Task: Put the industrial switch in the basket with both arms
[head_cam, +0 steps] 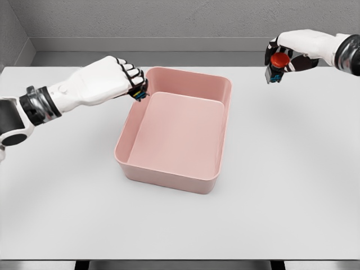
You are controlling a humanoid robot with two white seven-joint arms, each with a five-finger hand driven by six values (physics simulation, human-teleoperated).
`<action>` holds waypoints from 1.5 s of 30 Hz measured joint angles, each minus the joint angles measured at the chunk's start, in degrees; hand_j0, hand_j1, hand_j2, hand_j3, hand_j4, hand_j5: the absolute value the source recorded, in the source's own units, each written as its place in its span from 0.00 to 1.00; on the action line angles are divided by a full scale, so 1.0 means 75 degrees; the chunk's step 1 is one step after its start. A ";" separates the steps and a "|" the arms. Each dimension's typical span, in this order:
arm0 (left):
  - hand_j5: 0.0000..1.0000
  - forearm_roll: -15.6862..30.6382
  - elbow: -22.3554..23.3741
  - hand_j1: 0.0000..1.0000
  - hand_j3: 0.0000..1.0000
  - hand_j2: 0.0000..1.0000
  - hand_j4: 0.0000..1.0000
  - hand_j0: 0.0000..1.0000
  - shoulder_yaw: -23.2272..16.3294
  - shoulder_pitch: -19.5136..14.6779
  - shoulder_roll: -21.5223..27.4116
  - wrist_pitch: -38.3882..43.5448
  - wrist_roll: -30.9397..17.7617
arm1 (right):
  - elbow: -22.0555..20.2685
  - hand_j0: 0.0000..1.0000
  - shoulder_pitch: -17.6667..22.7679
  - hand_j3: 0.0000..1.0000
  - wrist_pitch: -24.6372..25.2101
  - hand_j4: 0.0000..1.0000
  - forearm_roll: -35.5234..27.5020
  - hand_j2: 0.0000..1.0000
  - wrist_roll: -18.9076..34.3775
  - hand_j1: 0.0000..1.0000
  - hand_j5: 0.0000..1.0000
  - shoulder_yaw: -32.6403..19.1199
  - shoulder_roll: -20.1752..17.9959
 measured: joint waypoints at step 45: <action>1.00 0.0850 -0.0082 1.00 1.00 1.00 1.00 1.00 -0.0843 -0.0059 0.1456 -0.0028 -0.0342 | -0.0206 1.00 -0.0621 1.00 -0.0105 1.00 0.0000 1.00 -0.0002 1.00 1.00 0.0609 0.1567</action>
